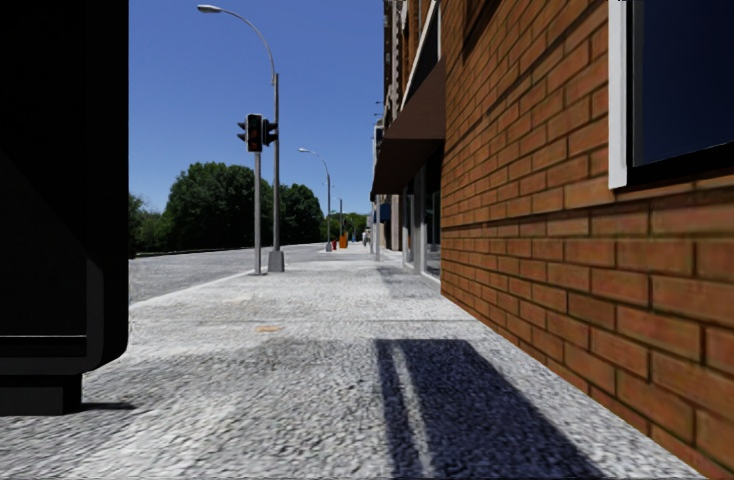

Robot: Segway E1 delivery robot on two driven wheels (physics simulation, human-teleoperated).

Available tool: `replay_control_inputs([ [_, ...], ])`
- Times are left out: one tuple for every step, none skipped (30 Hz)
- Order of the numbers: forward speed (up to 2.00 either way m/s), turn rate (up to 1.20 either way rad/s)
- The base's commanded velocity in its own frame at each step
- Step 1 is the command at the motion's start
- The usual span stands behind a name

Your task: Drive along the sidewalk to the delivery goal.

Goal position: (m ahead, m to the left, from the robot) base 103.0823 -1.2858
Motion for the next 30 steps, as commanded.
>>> replay_control_inputs([
  [2.00,0.00],
  [2.00,0.00],
  [2.00,0.00],
  [2.00,0.00],
  [2.00,0.00],
  [2.00,0.00],
  [2.00,0.00],
  [2.00,0.00],
  [2.00,0.00],
  [2.00,0.00],
  [2.00,0.00],
  [2.00,0.00],
  [2.00,0.00],
  [2.00,0.00],
  [2.00,0.00],
  [2.00,0.00],
  [2.00,0.00],
  [2.00,0.00],
  [2.00,0.00],
  [2.00,0.00],
  [2.00,0.00],
  [2.00,0.00],
  [2.00,0.00],
  [2.00,0.00],
  [2.00,0.00],
  [2.00,0.00],
  [2.00,0.00],
  [2.00,0.00],
  [2.00,0.00],
  [2.00,0.00],
])
